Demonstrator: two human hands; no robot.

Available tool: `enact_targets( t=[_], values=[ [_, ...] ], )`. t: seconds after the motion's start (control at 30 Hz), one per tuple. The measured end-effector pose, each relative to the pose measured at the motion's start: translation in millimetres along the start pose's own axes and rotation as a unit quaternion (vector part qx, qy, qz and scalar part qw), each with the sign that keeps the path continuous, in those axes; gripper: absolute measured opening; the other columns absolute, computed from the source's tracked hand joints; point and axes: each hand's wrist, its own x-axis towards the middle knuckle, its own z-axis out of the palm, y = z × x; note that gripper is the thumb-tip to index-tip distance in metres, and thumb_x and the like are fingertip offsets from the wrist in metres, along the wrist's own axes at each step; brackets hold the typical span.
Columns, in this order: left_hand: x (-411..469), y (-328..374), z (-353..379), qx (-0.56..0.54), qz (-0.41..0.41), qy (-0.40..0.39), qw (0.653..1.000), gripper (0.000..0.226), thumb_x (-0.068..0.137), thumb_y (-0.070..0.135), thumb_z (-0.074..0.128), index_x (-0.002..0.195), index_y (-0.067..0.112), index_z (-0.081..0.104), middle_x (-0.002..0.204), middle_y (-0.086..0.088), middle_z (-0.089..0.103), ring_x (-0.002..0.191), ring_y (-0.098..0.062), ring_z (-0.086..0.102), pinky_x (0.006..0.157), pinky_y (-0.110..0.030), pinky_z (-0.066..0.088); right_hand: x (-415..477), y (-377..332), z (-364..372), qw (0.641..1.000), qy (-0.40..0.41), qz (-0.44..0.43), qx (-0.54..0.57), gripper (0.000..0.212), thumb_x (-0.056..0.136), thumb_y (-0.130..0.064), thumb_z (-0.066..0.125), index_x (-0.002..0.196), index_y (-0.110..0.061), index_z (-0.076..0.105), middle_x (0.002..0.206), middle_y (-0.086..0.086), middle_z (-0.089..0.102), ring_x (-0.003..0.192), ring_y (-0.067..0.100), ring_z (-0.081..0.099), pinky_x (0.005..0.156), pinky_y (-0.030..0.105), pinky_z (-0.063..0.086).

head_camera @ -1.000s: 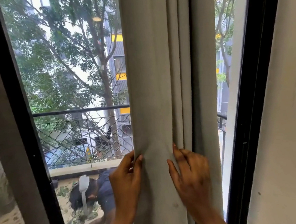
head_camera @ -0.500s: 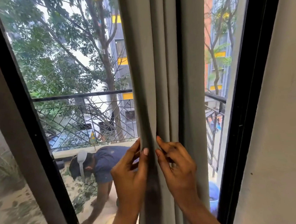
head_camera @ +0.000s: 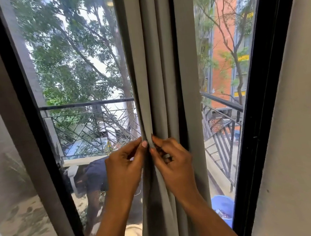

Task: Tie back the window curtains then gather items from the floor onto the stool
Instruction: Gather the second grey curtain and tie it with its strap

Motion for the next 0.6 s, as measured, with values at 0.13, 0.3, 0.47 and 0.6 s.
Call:
enact_targets(
  t=[0.13,0.3,0.47,0.6],
  values=[
    [10.5,16.7,5.5,-0.035,-0.013,0.033,0.999,0.022,0.074,0.034,0.076,0.095,0.037,0.068,0.077,0.019,0.073,0.069,-0.003,0.070,0.068,-0.024,0.057,-1.0,-2.4,-1.6,0.996,-0.091,0.005,0.021,0.029,0.087,-0.028,0.057,0.108,-0.011,0.068,0.091,-0.004,0.063,0.080,0.008,0.062,0.071,0.018,0.051],
    [27.8,16.1,5.5,0.054,0.020,0.060,0.997,0.010,0.078,0.028,0.075,0.085,0.035,0.071,0.076,0.015,0.073,0.064,-0.007,0.068,0.067,-0.030,0.056,35.3,1.8,-25.5,0.998,-0.032,-0.003,-0.050,0.021,0.088,-0.025,0.062,0.107,-0.018,0.070,0.087,-0.007,0.064,0.074,-0.003,0.057,0.064,0.006,0.042],
    [39.4,24.7,15.3,0.018,-0.010,0.077,0.997,0.015,0.080,0.020,0.076,0.081,0.033,0.068,0.074,0.014,0.070,0.056,0.000,0.061,0.060,-0.022,0.051,88.2,-10.0,-13.9,0.982,-0.002,-0.014,-0.189,0.044,0.086,-0.032,0.063,0.128,-0.023,0.052,0.117,0.001,0.056,0.098,0.018,0.061,0.079,0.034,0.052],
    [97.2,46.2,19.5,0.014,-0.006,0.087,0.996,0.011,0.078,0.022,0.074,0.087,0.016,0.071,0.080,0.002,0.072,0.070,-0.010,0.067,0.070,-0.032,0.055,140.8,-29.3,-4.7,0.962,-0.030,-0.020,-0.269,0.051,0.088,-0.036,0.058,0.133,-0.018,0.044,0.124,0.006,0.056,0.107,0.027,0.057,0.081,0.035,0.047]
  ],
)
